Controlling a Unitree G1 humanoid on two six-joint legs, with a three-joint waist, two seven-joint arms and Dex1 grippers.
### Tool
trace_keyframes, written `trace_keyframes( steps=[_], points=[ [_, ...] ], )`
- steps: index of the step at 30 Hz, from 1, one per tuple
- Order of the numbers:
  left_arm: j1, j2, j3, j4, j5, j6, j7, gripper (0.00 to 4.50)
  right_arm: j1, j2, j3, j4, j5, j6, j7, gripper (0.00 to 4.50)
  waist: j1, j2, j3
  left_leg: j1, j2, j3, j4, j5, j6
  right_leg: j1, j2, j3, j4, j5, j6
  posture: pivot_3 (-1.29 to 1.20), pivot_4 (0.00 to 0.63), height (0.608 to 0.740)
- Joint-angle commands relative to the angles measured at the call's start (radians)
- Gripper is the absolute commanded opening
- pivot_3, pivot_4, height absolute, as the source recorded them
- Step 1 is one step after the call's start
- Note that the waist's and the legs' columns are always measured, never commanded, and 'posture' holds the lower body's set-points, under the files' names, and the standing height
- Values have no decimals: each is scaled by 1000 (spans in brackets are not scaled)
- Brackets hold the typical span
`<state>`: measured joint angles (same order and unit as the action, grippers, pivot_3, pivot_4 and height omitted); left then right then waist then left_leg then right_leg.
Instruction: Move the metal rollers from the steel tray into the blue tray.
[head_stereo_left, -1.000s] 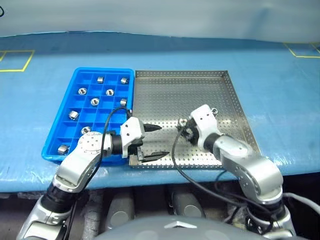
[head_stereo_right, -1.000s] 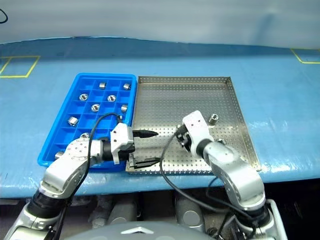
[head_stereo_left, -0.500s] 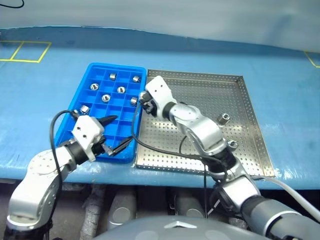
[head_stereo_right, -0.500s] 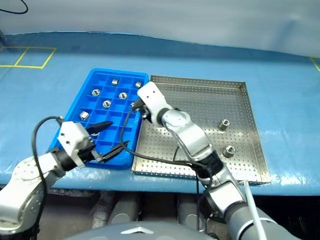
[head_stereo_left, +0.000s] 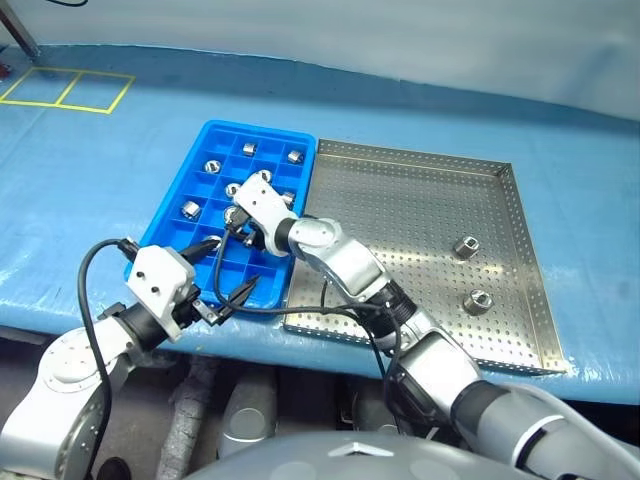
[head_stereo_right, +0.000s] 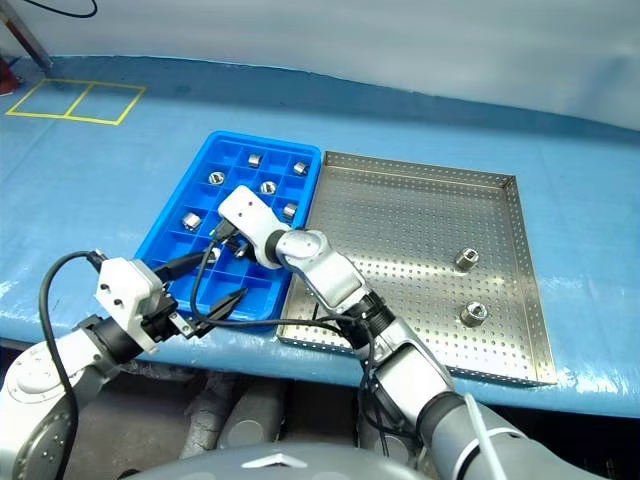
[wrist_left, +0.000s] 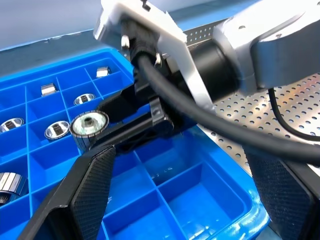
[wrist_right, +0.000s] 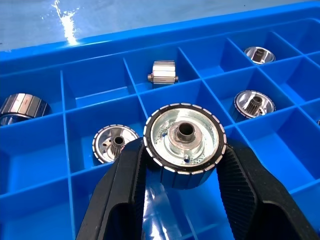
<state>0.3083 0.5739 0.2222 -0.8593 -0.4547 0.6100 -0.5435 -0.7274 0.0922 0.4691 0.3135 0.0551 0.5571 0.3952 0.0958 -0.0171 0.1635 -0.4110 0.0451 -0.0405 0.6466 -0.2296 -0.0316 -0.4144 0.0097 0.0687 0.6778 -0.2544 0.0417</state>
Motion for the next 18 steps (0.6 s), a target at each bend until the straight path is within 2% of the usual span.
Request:
trace_keyframes(
  steps=[1, 11, 12, 16, 18],
  points=[
    [-18, 6, -11, -30, -20, 0, 6, 4500, -47, 27, -47, 36, -1, -39, 9, 1707, 0, 0, 0, 0, 0, 0, 0, 0, 0, 0, 0, 0, 0, 0, 0, 357, 150, 740],
    [-44, 19, -35, -14, -25, 3, 11, 4500, -47, 53, -46, 146, -26, -40, 46, 1707, -1, 0, 0, 0, 0, -1, -2, 0, 0, 0, 0, -1, 0, 1, -2, 336, 150, 740],
    [-45, 20, -36, -13, -26, 3, 11, 4500, -38, 55, -36, 144, -29, -43, 53, 2433, -1, 0, 0, 0, 0, -1, -2, 0, 0, 0, 0, -1, 0, 1, -2, 334, 150, 740],
    [-61, 24, -50, -7, -30, 6, 10, 4500, -9, 58, -39, 108, -44, -34, 27, 3691, -1, 0, 0, 1, 0, -1, -2, 0, 0, 1, 0, -1, 0, 0, 0, 310, 150, 740],
    [-74, 25, -61, -2, -32, 9, 7, 4500, 15, 38, -63, 31, -37, -20, 16, 3691, -1, 0, 0, 1, 0, -1, -1, 0, 0, 1, 0, -1, 0, 0, 0, 299, 150, 740]
  ],
)
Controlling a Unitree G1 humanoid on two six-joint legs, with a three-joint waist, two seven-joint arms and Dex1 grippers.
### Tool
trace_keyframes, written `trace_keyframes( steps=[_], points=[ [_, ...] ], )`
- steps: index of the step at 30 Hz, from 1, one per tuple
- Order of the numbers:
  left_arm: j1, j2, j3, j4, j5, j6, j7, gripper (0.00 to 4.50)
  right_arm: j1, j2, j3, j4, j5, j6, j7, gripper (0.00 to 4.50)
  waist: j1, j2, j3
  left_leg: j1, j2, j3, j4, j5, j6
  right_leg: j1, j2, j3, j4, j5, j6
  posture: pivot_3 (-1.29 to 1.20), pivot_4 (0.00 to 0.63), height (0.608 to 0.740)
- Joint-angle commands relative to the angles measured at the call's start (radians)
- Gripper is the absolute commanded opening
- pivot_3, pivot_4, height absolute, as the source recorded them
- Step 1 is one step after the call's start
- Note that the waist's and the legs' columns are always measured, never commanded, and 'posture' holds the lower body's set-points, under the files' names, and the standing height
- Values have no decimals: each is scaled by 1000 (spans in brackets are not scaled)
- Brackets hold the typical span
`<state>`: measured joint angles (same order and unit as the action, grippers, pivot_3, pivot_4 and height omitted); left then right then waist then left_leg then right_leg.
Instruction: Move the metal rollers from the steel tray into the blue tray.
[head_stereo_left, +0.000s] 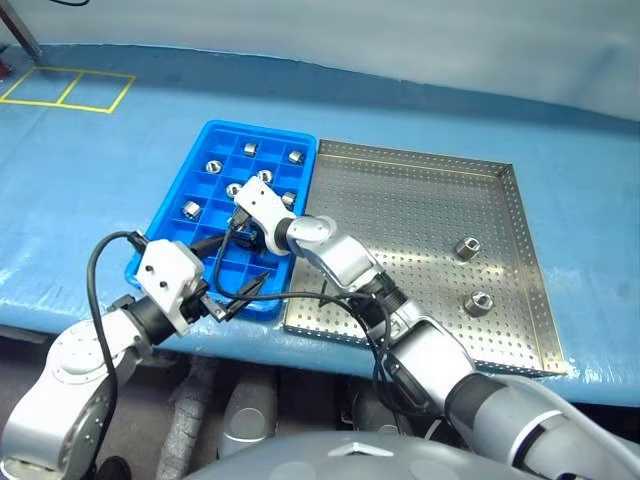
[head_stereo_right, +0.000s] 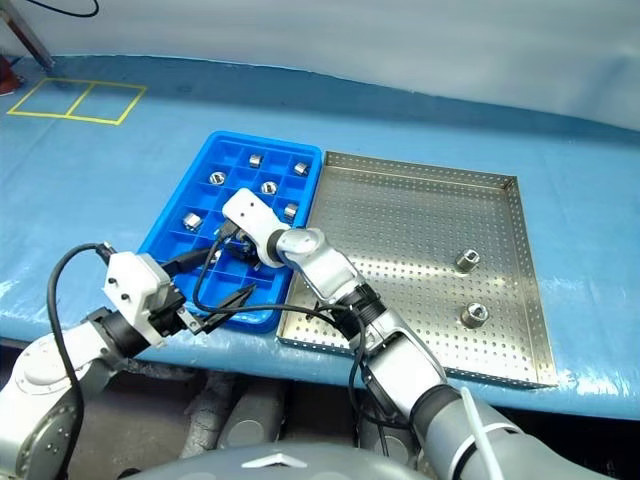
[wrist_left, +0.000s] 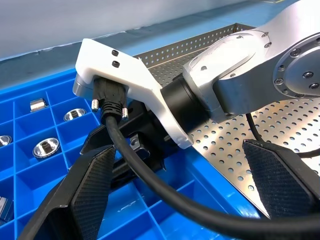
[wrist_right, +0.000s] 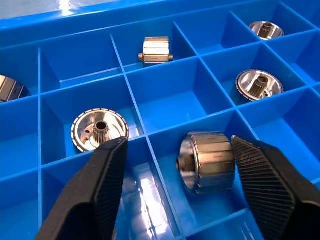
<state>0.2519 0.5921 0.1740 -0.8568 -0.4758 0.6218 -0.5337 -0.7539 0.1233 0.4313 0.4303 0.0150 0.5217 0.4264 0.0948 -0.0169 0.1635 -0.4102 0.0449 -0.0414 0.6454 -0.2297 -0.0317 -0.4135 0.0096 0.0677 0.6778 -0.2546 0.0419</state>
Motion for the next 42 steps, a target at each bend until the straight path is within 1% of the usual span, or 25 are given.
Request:
trace_keyframes(
  steps=[1, 4, 7, 9, 11, 14, 17, 19, 21, 26, 31, 34, 37, 42],
  points=[
    [-21, 7, -17, -3, -12, -2, -4, 4500, 51, -1, -34, -116, 5, 24, -18, 3691, 0, 0, 0, 0, 0, 0, 0, 0, 0, 0, 0, 0, 0, 0, 0, 299, 150, 740],
    [-44, 11, -35, 13, -15, -4, -14, 4500, 116, -67, -95, -341, 7, 82, -47, 3691, 0, 0, 0, -1, -1, -1, 0, 0, 0, -1, 0, 0, 0, 0, 0, 249, 150, 740],
    [-77, 13, -59, 37, -16, -10, -30, 4500, 190, -161, -198, -591, 4, 207, -86, 3691, -1, 1, 1, -3, -1, -1, 1, 0, 0, -1, -1, 0, -1, 0, 0, 207, 150, 740],
    [-101, 8, -75, 53, -19, -16, -39, 4500, 233, -226, -254, -699, -7, 279, -109, 3691, -8, 1, 1, -3, -1, -1, 2, 0, 0, -1, -1, 0, -1, 0, 0, 177, 150, 740],
    [-136, 6, -100, 74, -21, -18, -55, 4500, 282, -300, -318, -778, -28, 351, -134, 3691, -19, 1, 1, -2, -1, 0, 1, 0, 0, -1, -1, 0, -1, -1, -1, 146, 150, 740],
    [-194, 6, -143, 116, -18, -22, -85, 4500, 354, -378, -406, -835, -50, 447, -175, 3691, -39, 2, 1, -2, 0, 0, 1, 0, 0, -1, 0, 1, -1, 0, -1, 103, 150, 740],
    [-244, 2, -181, 154, -10, -30, -107, 4500, 403, -419, -467, -854, -64, 513, -211, 3691, -62, 3, 1, -2, -1, 0, 1, 0, 0, -1, -1, 1, -1, 0, 0, 75, 150, 740],
    [-282, 3, -211, 182, -6, -33, -130, 4500, 423, -414, -517, -864, -51, 560, -229, 3691, -86, 3, 1, -2, -1, 1, 0, 0, 0, -1, 0, 2, -1, 0, 1, 47, 150, 740],
    [-310, 1, -233, 205, -5, -38, -147, 4500, 437, -412, -540, -867, -46, 576, -243, 3691, -107, 3, 1, -2, 0, 2, 0, 0, 0, -2, 0, 3, 0, 1, 1, 30, 150, 740],
    [-369, -17, -293, 264, 14, -59, -172, 4500, 456, -379, -593, -832, -32, 570, -281, 3691, -132, 3, 1, -1, 0, 2, 1, 0, 1, -1, 0, 4, 0, 1, 2, 5, 150, 740],
    [-396, -57, -347, 314, 53, -79, -159, 4500, 448, -321, -656, -749, -16, 542, -333, 3691, -134, 3, 1, -1, -1, 3, 2, 0, 1, -1, 0, 5, 0, 2, 3, 1, 150, 740],
    [-396, -77, -364, 331, 70, -85, -150, 4500, 447, -313, -654, -729, 7, 518, -323, 3691, -135, 3, 1, -1, -1, 4, 2, 0, 1, -1, 0, 6, 0, 2, 4, 3, 150, 740],
    [-390, -88, -365, 331, 75, -87, -149, 4500, 440, -304, -654, -724, 11, 525, -342, 3691, -135, 3, 1, -1, -1, 4, 1, 0, 1, -1, 0, 6, 0, 2, 4, 6, 150, 740],
    [-381, -87, -361, 331, 79, -91, -152, 4500, 431, -303, -639, -710, 14, 511, -355, 3691, -134, 3, 1, -1, -1, 4, 2, 0, 1, -1, 0, 6, 0, 2, 4, 10, 150, 740]
  ],
)
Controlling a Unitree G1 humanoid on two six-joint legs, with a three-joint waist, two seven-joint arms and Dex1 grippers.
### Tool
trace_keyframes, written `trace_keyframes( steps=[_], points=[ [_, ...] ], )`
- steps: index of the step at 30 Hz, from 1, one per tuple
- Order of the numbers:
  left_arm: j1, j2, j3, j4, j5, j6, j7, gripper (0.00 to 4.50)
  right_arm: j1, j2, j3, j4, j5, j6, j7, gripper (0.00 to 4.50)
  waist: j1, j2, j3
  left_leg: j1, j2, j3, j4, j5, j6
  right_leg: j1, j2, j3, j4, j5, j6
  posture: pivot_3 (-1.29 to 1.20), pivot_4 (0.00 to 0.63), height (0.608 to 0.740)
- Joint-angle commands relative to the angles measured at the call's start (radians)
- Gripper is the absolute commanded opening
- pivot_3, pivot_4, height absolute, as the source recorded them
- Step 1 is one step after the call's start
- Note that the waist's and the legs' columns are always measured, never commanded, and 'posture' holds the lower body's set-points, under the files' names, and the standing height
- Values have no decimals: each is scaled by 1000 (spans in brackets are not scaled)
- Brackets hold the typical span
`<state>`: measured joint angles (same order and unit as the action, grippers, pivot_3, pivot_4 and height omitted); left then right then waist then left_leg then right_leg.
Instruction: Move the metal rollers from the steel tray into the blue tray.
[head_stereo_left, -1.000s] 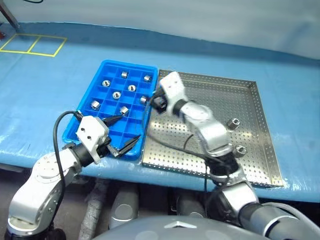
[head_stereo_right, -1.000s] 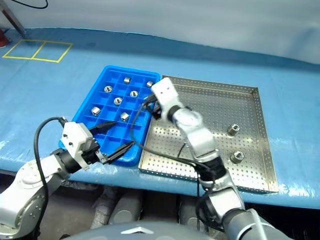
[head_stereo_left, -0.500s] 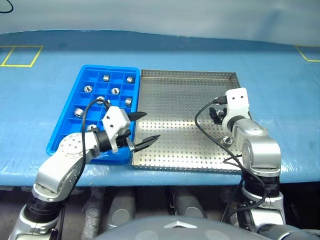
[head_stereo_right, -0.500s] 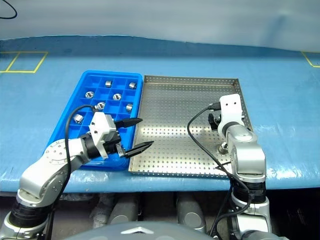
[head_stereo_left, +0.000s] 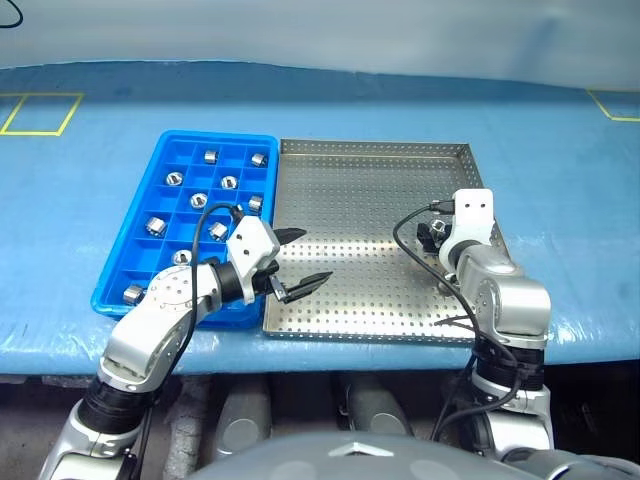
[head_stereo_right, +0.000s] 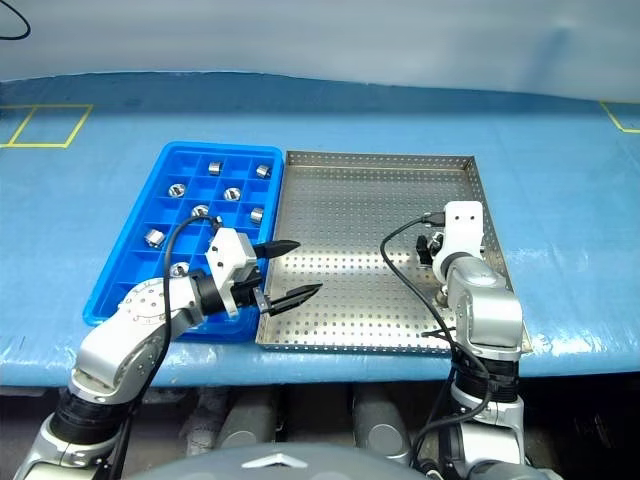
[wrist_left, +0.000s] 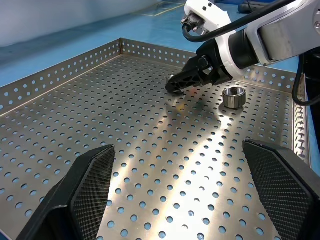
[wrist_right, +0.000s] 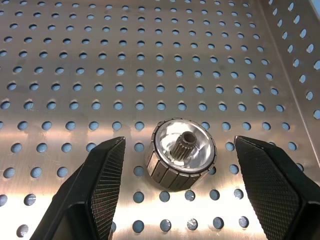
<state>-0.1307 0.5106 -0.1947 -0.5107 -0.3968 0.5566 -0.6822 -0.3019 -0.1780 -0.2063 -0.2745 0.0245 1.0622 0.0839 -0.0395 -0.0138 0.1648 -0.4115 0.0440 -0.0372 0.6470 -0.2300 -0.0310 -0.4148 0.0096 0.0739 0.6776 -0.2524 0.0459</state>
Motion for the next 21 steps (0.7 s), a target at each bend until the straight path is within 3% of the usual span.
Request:
trace_keyframes(
  steps=[1, 9, 20, 21],
  points=[
    [3, -5, 9, -15, 1, -27, -3, 4500, -25, 0, 1, -1, 5, -31, -15, 3304, 0, 0, 0, 0, 0, 0, 0, 0, 0, 0, 0, 0, 0, 0, 0, 15, 150, 740],
    [12, -2, 23, -18, 2, -31, 6, 4500, -48, 2, 11, 26, 4, -28, -37, 885, 2, 0, 0, 0, 0, 0, 0, 0, 0, 0, 0, 0, 0, 0, 0, 32, 150, 740],
    [21, -7, 28, -19, 4, -33, 12, 4500, -49, -29, 68, -11, -5, -56, -23, 859, 3, 0, 0, 0, 0, 0, 0, 0, 0, 0, 0, 0, 0, 0, 0, 36, 150, 740],
    [21, -7, 28, -19, 4, -33, 13, 4500, -51, -24, 66, -9, -1, -56, -26, 1209, 3, 0, 0, 0, 0, 0, 0, 0, 0, 0, 0, 0, 0, 0, 0, 36, 150, 740]
  ],
)
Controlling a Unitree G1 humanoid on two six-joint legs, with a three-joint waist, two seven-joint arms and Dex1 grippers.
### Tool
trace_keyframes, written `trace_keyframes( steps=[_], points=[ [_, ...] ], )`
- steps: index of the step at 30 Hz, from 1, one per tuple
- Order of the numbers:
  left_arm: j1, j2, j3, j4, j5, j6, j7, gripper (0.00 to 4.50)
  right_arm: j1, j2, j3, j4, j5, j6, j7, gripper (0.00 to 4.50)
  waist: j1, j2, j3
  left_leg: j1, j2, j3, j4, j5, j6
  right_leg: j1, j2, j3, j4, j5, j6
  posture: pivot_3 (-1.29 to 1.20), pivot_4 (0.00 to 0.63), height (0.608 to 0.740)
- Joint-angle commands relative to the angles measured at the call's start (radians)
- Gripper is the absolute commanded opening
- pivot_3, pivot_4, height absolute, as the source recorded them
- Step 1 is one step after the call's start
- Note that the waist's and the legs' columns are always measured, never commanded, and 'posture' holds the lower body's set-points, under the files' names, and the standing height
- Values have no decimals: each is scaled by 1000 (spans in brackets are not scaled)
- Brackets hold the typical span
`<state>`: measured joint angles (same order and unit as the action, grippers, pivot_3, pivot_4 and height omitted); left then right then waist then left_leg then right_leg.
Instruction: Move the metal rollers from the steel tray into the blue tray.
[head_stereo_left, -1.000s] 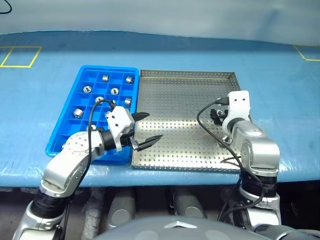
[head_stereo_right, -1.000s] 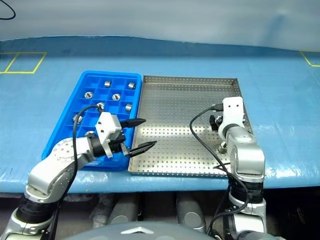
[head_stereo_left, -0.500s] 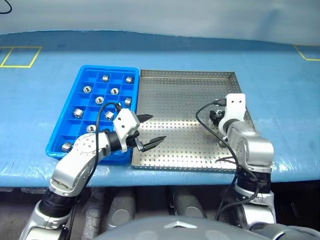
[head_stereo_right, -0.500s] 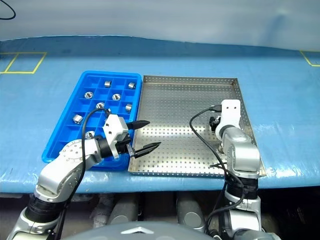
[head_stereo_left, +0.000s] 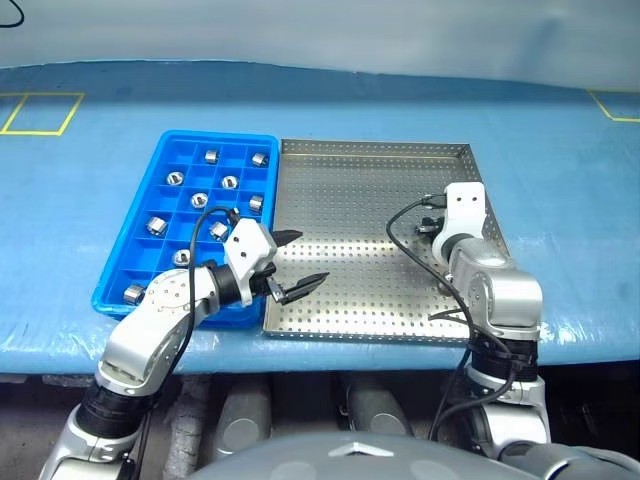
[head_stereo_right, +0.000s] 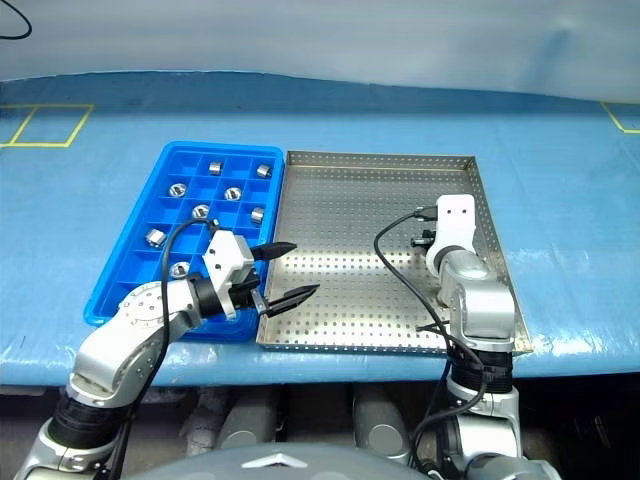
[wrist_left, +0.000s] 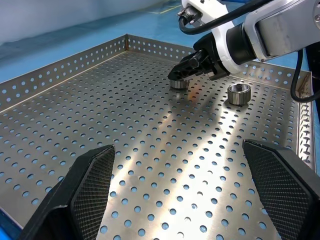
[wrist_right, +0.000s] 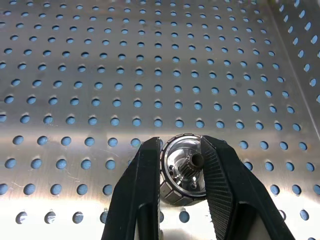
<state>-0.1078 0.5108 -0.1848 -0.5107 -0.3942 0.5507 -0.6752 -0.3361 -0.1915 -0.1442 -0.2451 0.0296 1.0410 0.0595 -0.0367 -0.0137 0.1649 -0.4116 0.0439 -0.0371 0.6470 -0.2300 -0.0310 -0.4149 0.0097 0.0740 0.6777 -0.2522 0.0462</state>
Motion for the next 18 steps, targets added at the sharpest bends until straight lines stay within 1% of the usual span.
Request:
trace_keyframes(
  steps=[1, 6, 10, 18],
  points=[
    [-1, -8, 17, -19, 1, -27, 5, 4500, -21, 0, -4, -38, -2, -22, -14, 1604, 0, 0, 0, 0, 0, 0, 0, 0, 0, 0, 0, 0, 0, 0, 0, 36, 150, 740],
    [2, -9, 18, -18, 0, -29, 6, 4500, -62, 27, 1, -29, -37, 77, -90, 3134, 0, 0, 0, 0, 0, 0, 0, 0, 0, 0, 0, 0, 0, 0, 0, 40, 150, 740],
    [6, -10, 21, -19, 0, -29, 9, 4500, -80, 44, -3, -30, -34, 126, -108, 4478, 1, 0, 0, 0, 0, 0, 0, 0, 0, 0, 0, 0, 0, 0, 0, 45, 150, 740],
    [13, -8, 26, -22, -3, -33, 16, 4500, -110, 50, 1, 58, -40, 130, -137, 4478, 1, 0, 0, 0, 0, 0, 0, 0, 0, 0, 0, 0, 0, 0, 0, 55, 150, 740]
  ],
)
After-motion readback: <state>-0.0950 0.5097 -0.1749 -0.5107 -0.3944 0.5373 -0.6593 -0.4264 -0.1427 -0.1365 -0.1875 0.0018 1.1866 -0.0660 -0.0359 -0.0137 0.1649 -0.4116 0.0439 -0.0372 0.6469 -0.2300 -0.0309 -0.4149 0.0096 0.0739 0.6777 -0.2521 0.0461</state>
